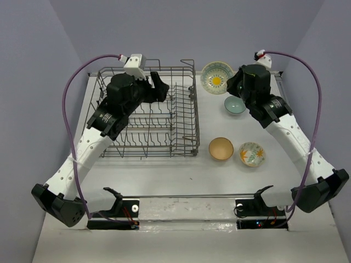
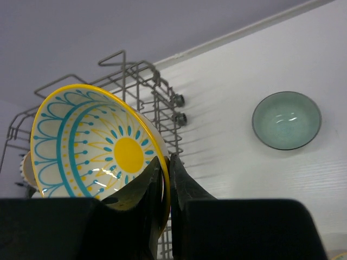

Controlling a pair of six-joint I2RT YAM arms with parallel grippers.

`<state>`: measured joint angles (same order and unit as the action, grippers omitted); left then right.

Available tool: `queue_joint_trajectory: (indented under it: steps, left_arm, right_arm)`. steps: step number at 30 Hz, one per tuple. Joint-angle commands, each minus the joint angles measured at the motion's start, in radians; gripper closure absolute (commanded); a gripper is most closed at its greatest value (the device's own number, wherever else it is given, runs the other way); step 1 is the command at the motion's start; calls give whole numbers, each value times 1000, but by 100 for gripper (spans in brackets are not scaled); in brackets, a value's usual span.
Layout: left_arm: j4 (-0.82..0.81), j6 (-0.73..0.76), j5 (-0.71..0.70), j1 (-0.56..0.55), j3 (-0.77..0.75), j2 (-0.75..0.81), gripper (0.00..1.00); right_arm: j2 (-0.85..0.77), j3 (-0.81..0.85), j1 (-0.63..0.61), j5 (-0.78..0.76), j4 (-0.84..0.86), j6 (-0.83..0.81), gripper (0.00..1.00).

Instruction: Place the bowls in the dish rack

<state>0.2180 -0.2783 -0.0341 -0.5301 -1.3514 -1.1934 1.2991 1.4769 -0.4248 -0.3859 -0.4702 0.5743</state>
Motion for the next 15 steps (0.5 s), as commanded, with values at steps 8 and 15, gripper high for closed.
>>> queue_joint_trajectory:
  steps: [8, 15]
  left_arm:
    - [-118, -130, 261, 27, -66, -83, 14]
    - [-146, -147, 281, 32, -51, -129, 15]
  right_arm:
    - [141, 161, -190, -37, 42, -30, 99]
    - [184, 210, -287, -74, 45, -40, 99]
